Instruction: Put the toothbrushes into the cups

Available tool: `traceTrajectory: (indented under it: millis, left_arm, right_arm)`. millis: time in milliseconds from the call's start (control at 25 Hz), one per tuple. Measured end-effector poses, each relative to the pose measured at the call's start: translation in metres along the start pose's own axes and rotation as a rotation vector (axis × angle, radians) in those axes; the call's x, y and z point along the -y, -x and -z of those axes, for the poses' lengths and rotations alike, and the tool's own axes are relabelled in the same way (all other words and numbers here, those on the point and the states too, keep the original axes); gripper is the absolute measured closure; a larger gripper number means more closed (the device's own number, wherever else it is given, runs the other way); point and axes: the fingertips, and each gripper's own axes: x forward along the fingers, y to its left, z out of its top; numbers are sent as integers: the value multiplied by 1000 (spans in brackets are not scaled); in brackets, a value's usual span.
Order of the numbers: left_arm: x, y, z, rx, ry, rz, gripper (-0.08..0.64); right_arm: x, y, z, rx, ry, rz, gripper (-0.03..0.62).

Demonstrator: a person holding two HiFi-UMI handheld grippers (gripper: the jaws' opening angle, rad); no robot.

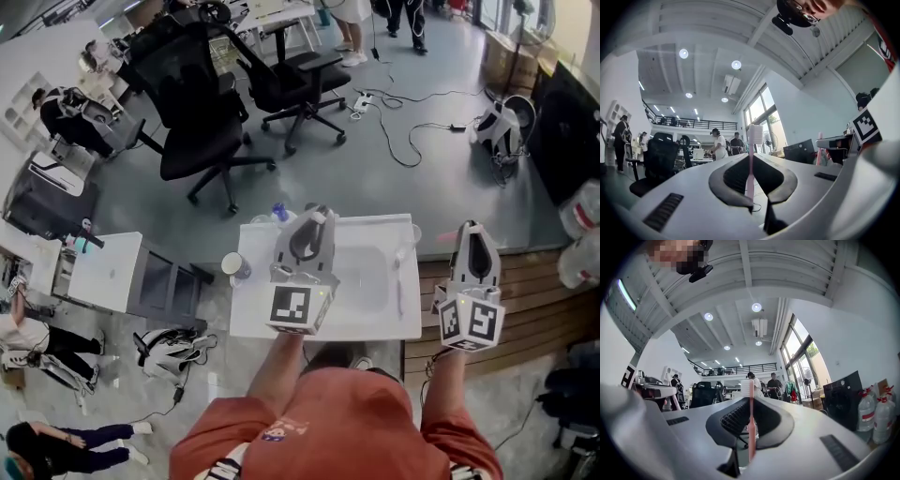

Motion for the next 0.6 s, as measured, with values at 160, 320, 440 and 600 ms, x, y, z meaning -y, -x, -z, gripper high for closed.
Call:
traceTrajectory:
  millis: [160,320,440,600]
  left_arm:
    - [-22,-12,6,-6,20,-3,523]
    - [-42,-25,16,-16,40,-3,523]
    - [-51,-31,22,-12,51,13,523]
    - [-56,-41,35,-24,66,31,523]
  right_arm:
    - [-15,-23,2,-3,18,-11,565]
    - [-28,-42,9,-22,34,-15,565]
    - [-35,-51,15,-28,41,-9,565]
    - [-36,-60,26,-43,42,8,565]
